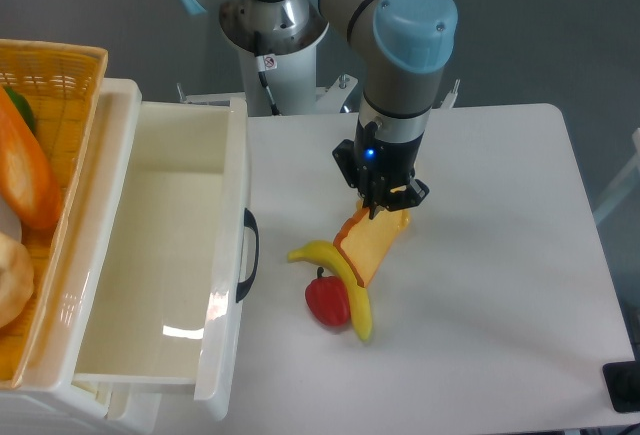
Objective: Place the bread slice in the upper white drawer
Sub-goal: 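Close the gripper on the toast slice resting on the banana, then lift the toast slice up off the banana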
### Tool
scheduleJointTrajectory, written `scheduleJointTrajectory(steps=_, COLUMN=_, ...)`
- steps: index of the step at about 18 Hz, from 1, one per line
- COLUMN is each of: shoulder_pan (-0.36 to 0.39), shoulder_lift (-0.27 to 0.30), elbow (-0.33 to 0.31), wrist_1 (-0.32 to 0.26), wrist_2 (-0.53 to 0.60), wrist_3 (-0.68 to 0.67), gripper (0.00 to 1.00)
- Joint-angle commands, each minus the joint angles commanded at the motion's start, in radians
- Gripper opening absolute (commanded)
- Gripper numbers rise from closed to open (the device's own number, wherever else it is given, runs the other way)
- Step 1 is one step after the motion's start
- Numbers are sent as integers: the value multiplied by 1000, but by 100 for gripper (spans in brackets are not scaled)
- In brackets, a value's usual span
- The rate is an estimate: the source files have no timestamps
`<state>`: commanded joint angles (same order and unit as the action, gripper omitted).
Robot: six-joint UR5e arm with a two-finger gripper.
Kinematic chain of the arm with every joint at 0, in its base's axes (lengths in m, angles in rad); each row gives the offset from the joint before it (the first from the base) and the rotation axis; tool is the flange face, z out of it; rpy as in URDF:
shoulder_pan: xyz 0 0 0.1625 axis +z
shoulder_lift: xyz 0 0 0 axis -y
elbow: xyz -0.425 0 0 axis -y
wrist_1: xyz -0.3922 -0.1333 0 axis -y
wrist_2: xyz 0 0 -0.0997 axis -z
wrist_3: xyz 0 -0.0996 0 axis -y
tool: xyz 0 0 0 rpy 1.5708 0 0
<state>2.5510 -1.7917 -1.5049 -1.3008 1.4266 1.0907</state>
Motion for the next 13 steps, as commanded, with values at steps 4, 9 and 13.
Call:
scheduleJointTrajectory(steps=4, shoulder_pan=2, shoulder_lift=-6, elbow=15, wrist_1=3, wrist_2=-20, wrist_3=-99, gripper=5)
scheduleJointTrajectory(steps=9, shoulder_pan=20, shoulder_lift=3, elbow=44, wrist_1=-2, wrist_2=-23, wrist_3=-208, gripper=5)
scheduleJointTrajectory(steps=13, shoulder_pan=17, shoulder_lift=5, elbow=66, wrist_1=0, wrist_2=-54, wrist_3=-311, gripper=5)
